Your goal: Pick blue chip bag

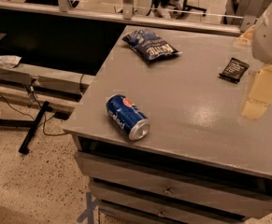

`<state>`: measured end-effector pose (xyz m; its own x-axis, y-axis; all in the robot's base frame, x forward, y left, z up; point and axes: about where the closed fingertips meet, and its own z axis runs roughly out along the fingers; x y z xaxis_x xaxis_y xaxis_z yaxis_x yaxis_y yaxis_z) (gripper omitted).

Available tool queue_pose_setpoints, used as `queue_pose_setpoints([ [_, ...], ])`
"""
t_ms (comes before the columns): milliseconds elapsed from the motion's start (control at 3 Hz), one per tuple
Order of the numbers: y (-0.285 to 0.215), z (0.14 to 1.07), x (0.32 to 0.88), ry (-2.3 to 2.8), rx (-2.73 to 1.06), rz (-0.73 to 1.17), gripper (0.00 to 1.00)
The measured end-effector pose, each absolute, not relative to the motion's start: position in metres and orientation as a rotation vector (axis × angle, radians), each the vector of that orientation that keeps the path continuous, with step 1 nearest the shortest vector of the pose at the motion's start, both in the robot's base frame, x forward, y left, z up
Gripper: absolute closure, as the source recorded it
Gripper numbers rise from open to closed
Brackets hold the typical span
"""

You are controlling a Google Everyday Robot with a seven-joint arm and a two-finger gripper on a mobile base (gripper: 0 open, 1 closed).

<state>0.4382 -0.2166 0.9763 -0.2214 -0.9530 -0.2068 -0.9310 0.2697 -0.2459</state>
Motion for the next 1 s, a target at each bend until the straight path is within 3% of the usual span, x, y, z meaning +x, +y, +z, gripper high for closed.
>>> queue_pose_setpoints([
  [667, -0.205, 0.968, 0.463, 2.201, -1.724, -0.14, 0.0],
  [1000, -0.193, 0.959, 0.52, 2.149, -1.66, -0.116, 0.0],
])
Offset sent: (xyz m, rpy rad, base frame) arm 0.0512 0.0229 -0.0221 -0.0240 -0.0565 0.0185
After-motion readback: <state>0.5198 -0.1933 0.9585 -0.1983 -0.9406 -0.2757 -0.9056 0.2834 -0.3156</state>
